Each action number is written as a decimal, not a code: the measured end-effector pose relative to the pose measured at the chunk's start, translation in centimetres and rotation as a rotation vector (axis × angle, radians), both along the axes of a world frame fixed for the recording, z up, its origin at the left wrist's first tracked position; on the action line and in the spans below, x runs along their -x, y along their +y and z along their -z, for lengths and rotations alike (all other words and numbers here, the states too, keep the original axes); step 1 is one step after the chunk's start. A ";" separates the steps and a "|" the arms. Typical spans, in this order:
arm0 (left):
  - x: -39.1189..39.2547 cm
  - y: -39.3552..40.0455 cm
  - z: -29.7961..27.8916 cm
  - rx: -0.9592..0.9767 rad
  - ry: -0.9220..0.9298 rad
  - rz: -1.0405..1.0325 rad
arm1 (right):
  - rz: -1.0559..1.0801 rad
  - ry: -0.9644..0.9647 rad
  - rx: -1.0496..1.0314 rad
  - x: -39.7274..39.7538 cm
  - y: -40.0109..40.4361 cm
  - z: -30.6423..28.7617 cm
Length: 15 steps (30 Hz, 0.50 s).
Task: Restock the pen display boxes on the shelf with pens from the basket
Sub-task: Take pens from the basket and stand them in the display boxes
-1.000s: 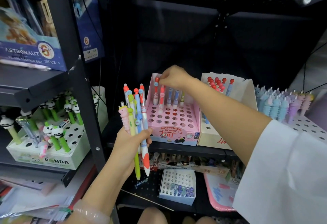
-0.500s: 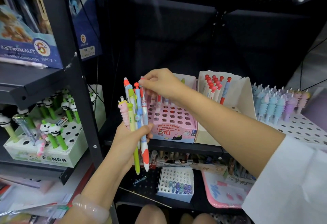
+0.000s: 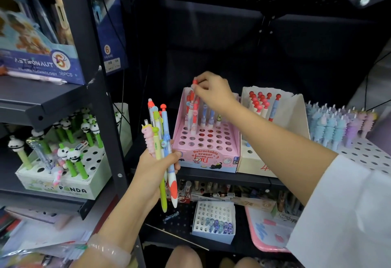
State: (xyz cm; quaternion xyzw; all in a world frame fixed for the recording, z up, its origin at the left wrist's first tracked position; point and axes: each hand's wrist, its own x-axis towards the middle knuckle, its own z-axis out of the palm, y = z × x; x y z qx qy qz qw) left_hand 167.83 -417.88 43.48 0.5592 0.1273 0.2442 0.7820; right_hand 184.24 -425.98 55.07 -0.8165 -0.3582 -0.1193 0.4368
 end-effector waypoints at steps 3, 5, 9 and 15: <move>0.0 -0.1 0.0 -0.006 0.006 0.009 | 0.011 -0.023 0.020 0.2 0.2 0.1; 0.0 -0.1 0.0 -0.002 0.004 0.010 | 0.003 -0.029 0.105 0.3 0.3 0.5; 0.0 -0.2 -0.1 -0.007 -0.002 0.007 | 0.058 -0.090 0.354 0.4 0.7 1.3; 0.3 -0.4 -0.4 -0.015 -0.001 0.028 | 0.221 -0.406 0.449 2.0 1.3 1.6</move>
